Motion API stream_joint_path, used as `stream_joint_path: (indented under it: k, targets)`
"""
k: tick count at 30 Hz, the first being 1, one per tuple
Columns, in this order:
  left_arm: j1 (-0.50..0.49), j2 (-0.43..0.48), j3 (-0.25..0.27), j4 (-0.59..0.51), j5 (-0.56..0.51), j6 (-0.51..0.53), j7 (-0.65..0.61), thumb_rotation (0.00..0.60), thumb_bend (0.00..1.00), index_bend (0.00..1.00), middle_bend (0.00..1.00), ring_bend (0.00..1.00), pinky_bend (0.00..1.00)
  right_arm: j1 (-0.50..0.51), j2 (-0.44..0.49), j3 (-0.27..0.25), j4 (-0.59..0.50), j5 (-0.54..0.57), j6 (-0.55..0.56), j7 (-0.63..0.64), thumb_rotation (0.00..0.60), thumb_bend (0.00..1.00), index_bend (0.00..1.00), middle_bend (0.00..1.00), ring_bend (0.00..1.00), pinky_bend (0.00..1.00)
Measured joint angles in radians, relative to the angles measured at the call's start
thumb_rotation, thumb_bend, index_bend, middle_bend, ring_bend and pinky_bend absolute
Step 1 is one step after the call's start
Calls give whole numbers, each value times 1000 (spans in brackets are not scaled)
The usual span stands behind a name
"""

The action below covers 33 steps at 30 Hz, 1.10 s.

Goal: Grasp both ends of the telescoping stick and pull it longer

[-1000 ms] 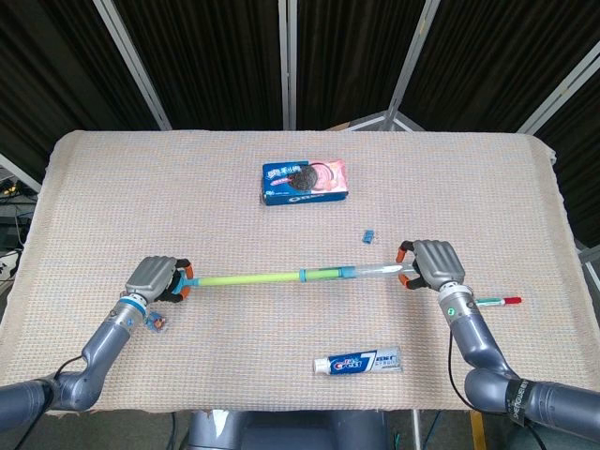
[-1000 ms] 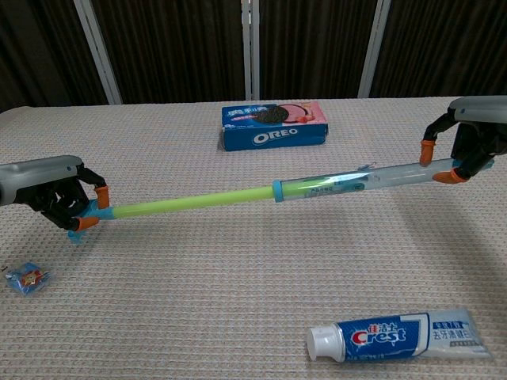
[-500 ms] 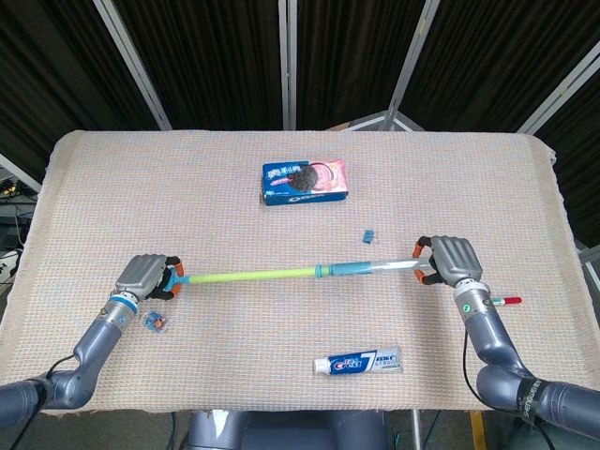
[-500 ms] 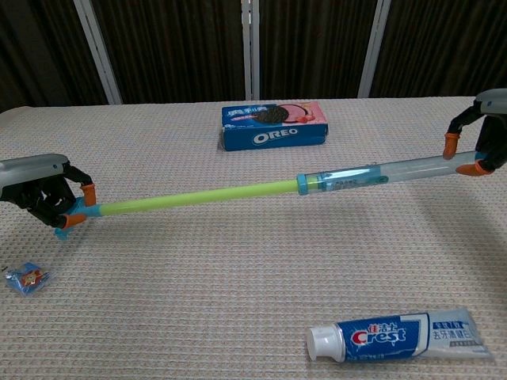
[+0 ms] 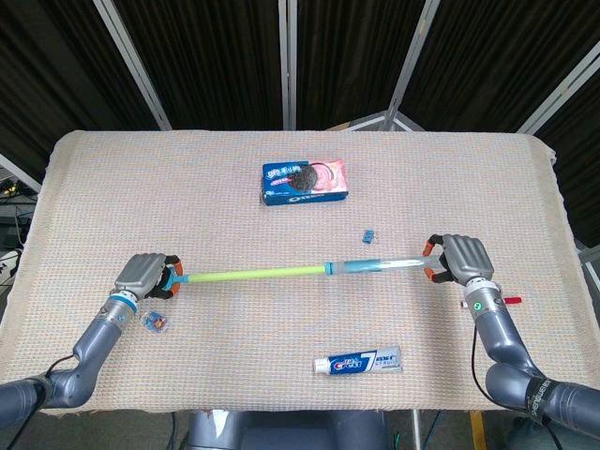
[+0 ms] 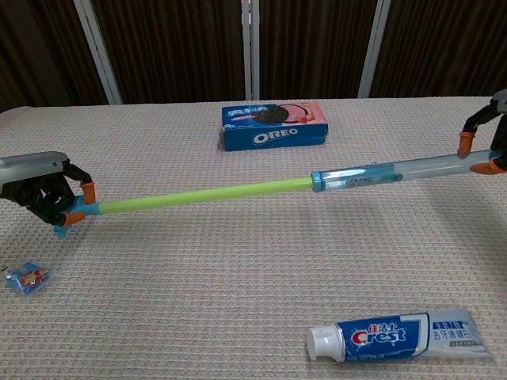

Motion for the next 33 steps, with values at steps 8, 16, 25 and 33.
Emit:
stream_joint_path:
  k: [8, 16, 25, 33]
  targets:
    - [6, -6, -2, 5, 0, 21, 9, 600, 30, 0, 816, 815, 997, -8, -4, -5, 2, -24, -14, 19, 600, 0, 0, 1000, 1000, 1000]
    - [52, 55, -15, -70, 64, 132, -21, 600, 14, 0, 718, 748, 896, -72, 30, -9, -36, -155, 53, 104, 600, 0, 0, 967, 996, 1000]
    - [213, 149, 9, -172, 354, 515, -106, 600, 0, 0, 0, 25, 84, -267, 52, -44, 27, -542, 448, 343, 600, 0, 14, 375, 438, 408]
    - [399, 252, 114, -291, 565, 734, -121, 600, 0, 0, 0, 0, 0, -489, 70, -128, 145, -762, 719, 446, 600, 0, 0, 0, 0, 0]
